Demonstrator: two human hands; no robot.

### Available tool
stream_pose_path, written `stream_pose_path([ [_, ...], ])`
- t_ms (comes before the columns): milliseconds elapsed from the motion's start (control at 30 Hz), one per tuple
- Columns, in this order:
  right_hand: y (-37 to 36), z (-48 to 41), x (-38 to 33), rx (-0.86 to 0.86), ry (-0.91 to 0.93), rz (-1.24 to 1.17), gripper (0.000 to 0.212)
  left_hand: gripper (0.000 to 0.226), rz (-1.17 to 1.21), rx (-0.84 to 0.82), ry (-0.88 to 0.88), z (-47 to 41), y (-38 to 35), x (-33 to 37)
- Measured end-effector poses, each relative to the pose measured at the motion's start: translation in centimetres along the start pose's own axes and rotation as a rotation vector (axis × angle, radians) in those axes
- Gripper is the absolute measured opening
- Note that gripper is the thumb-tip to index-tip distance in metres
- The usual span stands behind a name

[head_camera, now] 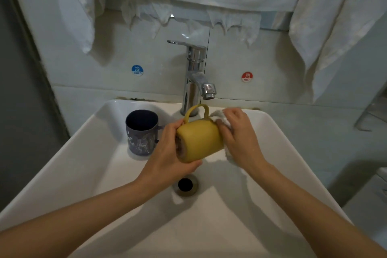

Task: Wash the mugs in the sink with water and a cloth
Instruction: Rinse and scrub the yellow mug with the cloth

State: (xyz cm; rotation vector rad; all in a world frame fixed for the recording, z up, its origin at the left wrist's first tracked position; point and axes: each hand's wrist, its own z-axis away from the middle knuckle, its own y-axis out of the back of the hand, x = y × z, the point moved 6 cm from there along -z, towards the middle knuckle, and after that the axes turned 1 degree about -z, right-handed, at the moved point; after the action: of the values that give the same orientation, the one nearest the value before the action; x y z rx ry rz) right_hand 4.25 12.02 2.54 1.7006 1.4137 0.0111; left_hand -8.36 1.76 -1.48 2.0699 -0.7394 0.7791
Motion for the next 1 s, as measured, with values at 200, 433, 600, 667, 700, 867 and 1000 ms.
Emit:
stream_pose_path([
  [200,-0.6,-0.1,1.3,-0.067,-0.267,-0.335,0.012,0.100,-0.017,-0.090,0.068,0.1,-0.5,-0.6],
  [433,-0.7,0.5,-0.4,-0.044,-0.205,-0.451,0.017,0.078,0.396,-0.012,0.473,-0.1,-0.4,-2.1],
  [600,-0.3,1.0,-1.3,0.153,0.029,0.098,0.016,0.071,0.143,0.055,0.355,-0.1,0.1,-1.6],
  [667,-0.2,1.3,-2.1,0.204,0.135,0.250,0.022,0.072,0.107,0.065,0.313,0.0,0.1,-1.1],
  [700,-0.2,1.5,-2.5,0.213,0.147,0.260,0.024,0.072,0.087,0.065,0.296,0.0,0.2,-0.8],
  [867,-1.1,2.0,-3.5,0.146,0.126,0.020,0.034,0.073,0.040,0.102,0.235,0.1,0.8,-0.4],
  [1000,-2.2,2.9,-4.5,0.061,0.149,-0.132,0.037,0.078,0.027,0.100,0.254,0.0,1.0,-0.9],
])
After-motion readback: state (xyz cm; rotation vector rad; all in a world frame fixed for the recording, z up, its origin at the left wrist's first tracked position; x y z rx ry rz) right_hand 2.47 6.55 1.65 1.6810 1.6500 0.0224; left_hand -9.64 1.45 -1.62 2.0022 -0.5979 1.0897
